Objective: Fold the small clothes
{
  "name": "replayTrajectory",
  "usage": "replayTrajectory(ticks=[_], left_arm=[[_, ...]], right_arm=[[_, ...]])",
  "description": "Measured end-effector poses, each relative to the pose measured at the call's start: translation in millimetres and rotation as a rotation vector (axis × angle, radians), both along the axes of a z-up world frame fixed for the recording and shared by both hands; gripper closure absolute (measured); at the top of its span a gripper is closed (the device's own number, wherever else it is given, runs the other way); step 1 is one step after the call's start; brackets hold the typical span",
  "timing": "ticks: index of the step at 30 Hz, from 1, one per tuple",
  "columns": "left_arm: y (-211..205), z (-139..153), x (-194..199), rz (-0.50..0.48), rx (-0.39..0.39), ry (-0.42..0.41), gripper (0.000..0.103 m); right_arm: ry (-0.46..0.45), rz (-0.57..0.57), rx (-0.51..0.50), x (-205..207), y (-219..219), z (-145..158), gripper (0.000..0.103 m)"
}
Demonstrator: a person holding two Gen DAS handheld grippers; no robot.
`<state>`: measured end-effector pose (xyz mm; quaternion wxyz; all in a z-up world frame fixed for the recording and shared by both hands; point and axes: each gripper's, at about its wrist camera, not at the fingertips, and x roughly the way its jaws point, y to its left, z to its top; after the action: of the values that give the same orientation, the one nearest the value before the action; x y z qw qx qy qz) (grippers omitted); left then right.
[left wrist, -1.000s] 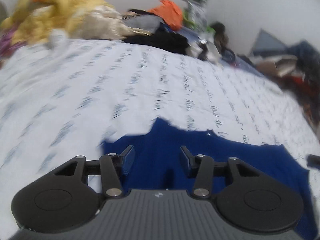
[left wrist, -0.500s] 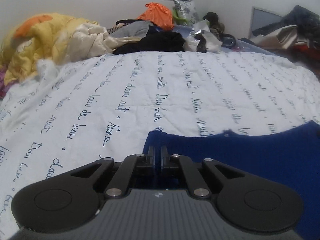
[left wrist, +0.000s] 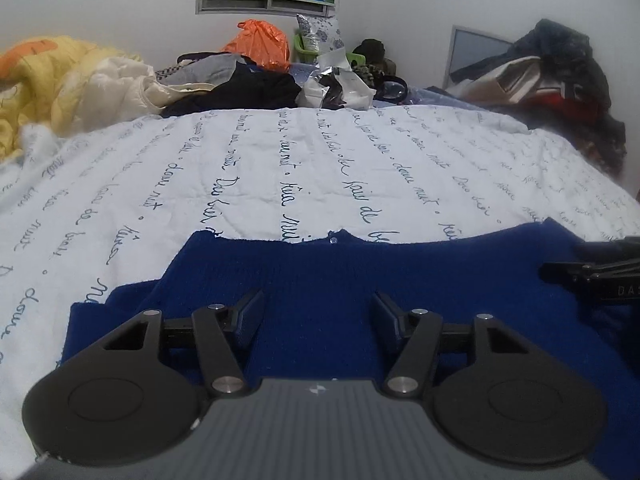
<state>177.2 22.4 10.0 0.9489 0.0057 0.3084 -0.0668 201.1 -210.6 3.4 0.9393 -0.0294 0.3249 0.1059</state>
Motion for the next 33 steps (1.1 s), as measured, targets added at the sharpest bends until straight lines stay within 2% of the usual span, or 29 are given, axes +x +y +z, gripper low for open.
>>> replayTrajectory(ticks=[3, 5, 6, 7, 9, 10, 15, 17, 20, 22, 24, 29, 33], left_arm=[[4, 1, 1, 0.006, -0.003, 0.001, 0.039], [6, 2, 0, 0.005, -0.005, 0.0, 0.039], [6, 2, 0, 0.006, -0.004, 0.0, 0.039], [7, 2, -1, 0.005, -0.004, 0.0, 0.039], [7, 2, -1, 0.004, -0.007, 0.0, 0.038], [7, 2, -1, 0.005, -0.004, -0.001, 0.038], [2, 9, -14, 0.056, 0.041, 0.008, 0.033], [3, 17, -34, 0.066, -0.007, 0.036, 0.03], [7, 22, -66, 0.052, -0.097, 0.057, 0.015], [3, 11, -78, 0.047, -0.065, 0.069, 0.012], [-6, -1, -92, 0.024, 0.032, -0.006, 0.01], [-5, 1, -89, 0.036, 0.017, -0.002, 0.008], [-2, 1, -88, 0.019, -0.006, 0.003, 0.003]], right_arm=[[0.029, -0.031, -0.015, 2, 2, 2, 0.025], [0.024, -0.084, 0.002, -21, 0, 17, 0.025], [0.004, -0.073, 0.028, -35, 1, 22, 0.022], [0.0, -0.056, 0.048, -46, 2, 22, 0.013], [0.042, -0.051, 0.02, -60, 6, 8, 0.006], [-0.026, -0.021, -0.028, -73, 6, -1, 0.006], [-0.03, -0.028, -0.026, -77, 5, 0, 0.005], [-0.034, -0.029, -0.021, -80, 3, 1, 0.005], [-0.043, -0.039, -0.025, -87, 5, 4, 0.005], [-0.041, -0.04, -0.022, -87, 4, 4, 0.005], [-0.04, -0.039, -0.023, -88, 5, 5, 0.005], [-0.006, -0.039, -0.016, -91, 1, 13, 0.005], [0.01, -0.063, 0.082, -114, -7, 23, 0.0]])
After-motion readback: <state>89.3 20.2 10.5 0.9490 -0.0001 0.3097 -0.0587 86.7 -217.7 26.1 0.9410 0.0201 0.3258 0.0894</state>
